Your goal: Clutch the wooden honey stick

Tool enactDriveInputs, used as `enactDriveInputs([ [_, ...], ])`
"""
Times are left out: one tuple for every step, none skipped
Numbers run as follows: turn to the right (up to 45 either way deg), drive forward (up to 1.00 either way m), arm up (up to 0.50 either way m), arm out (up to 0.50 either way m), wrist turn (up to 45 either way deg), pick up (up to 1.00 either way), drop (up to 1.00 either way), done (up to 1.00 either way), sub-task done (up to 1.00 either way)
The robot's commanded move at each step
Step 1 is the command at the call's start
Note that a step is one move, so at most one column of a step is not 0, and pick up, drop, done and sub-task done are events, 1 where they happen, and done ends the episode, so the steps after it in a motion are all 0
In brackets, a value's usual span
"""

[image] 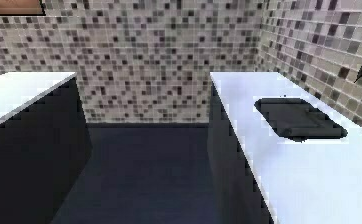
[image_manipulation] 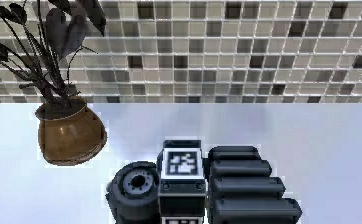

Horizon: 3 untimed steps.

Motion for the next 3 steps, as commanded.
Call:
enactDriveInputs([
  [0.0,0.0,0.0,0.0,45.0,0.0,0.0,0.0,0.0],
  [0.0,0.0,0.0,0.0,45.0,0.0,0.0,0.0,0.0],
  [0.0,0.0,0.0,0.0,45.0,0.0,0.0,0.0,0.0],
])
